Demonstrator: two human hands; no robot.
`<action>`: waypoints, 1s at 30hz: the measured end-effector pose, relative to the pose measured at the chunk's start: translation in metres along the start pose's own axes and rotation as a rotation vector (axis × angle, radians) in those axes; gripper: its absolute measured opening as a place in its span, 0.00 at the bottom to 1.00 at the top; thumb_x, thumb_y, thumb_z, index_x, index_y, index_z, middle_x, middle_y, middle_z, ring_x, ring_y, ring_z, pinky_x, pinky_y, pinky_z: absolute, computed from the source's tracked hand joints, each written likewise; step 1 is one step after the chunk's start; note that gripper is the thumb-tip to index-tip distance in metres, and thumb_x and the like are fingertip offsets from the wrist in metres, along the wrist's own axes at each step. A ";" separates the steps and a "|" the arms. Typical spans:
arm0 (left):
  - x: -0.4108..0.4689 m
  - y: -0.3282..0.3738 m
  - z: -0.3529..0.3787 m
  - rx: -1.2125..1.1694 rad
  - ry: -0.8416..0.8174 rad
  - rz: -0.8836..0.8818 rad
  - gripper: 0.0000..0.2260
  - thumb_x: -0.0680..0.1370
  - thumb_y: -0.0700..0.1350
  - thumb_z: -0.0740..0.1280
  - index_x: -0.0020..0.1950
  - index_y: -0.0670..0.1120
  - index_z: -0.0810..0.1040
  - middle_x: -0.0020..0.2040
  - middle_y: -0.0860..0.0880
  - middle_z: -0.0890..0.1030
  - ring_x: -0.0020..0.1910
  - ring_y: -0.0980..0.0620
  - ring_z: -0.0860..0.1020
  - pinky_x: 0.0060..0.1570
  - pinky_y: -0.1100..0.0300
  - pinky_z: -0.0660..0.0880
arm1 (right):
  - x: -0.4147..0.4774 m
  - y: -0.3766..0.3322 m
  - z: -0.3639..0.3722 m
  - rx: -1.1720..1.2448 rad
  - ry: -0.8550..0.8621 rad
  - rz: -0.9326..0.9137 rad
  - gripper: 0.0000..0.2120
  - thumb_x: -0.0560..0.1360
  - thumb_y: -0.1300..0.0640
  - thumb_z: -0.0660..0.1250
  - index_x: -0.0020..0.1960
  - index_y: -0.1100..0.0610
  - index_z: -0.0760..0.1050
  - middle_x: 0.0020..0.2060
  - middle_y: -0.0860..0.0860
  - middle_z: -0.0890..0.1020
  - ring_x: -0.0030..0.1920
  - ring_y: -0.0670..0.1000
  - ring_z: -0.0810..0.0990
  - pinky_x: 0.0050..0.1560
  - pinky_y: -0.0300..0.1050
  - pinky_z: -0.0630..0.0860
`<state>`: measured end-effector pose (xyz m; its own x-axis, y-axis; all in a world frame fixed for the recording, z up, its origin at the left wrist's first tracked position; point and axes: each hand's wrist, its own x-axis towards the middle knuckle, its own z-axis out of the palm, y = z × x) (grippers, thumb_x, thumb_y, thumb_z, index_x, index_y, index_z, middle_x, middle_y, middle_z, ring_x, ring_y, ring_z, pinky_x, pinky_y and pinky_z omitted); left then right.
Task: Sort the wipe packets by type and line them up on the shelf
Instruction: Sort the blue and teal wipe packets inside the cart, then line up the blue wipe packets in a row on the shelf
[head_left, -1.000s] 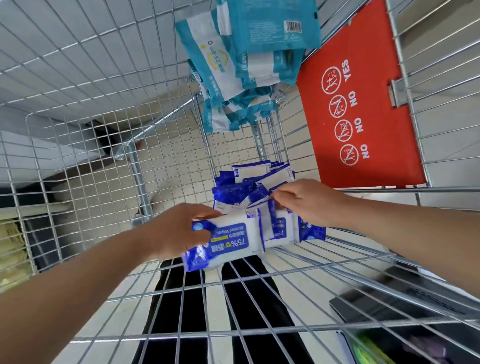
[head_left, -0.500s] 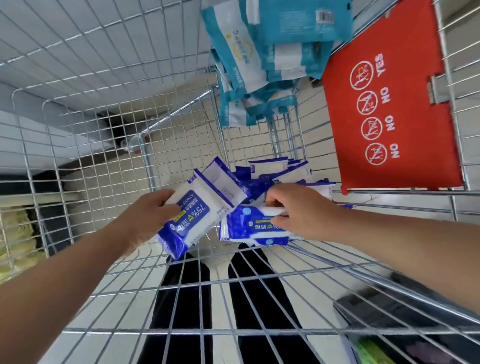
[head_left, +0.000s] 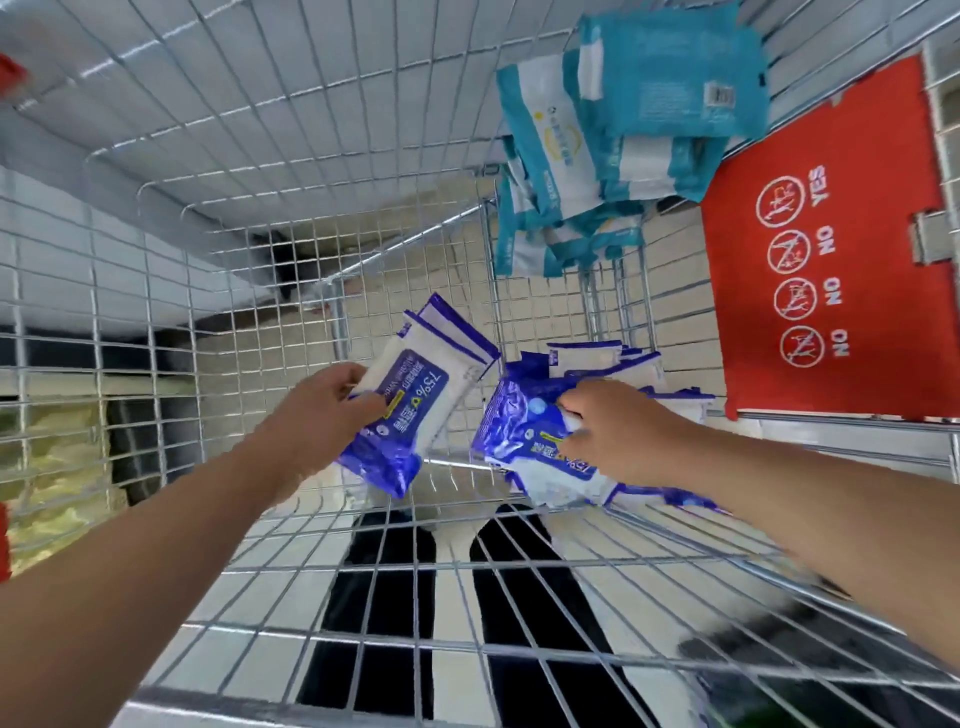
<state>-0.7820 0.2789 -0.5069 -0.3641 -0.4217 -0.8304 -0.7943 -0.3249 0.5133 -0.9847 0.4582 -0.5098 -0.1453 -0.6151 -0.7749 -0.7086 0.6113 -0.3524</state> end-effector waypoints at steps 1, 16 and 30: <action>-0.003 0.003 -0.003 -0.017 0.008 0.013 0.13 0.66 0.47 0.67 0.49 0.48 0.78 0.46 0.45 0.84 0.42 0.43 0.81 0.50 0.49 0.76 | -0.002 -0.002 -0.007 0.037 0.038 0.023 0.16 0.75 0.59 0.63 0.33 0.56 0.59 0.34 0.50 0.65 0.32 0.48 0.64 0.30 0.42 0.58; -0.195 0.081 -0.051 -0.327 0.279 0.289 0.09 0.76 0.46 0.68 0.55 0.48 0.74 0.47 0.49 0.84 0.42 0.51 0.84 0.39 0.58 0.79 | -0.138 -0.136 -0.151 0.201 0.613 -0.166 0.10 0.76 0.56 0.64 0.38 0.60 0.69 0.34 0.55 0.75 0.35 0.56 0.73 0.34 0.48 0.67; -0.455 0.043 -0.147 -0.664 0.639 0.533 0.14 0.76 0.41 0.69 0.59 0.52 0.72 0.50 0.50 0.84 0.46 0.51 0.84 0.46 0.51 0.81 | -0.314 -0.371 -0.176 0.129 0.605 -0.640 0.10 0.73 0.56 0.66 0.42 0.64 0.73 0.37 0.57 0.81 0.38 0.59 0.79 0.35 0.47 0.71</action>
<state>-0.5793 0.3325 -0.0754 -0.1104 -0.9491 -0.2951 -0.1130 -0.2830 0.9524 -0.7977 0.3372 -0.0434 -0.1143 -0.9934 -0.0121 -0.7013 0.0893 -0.7073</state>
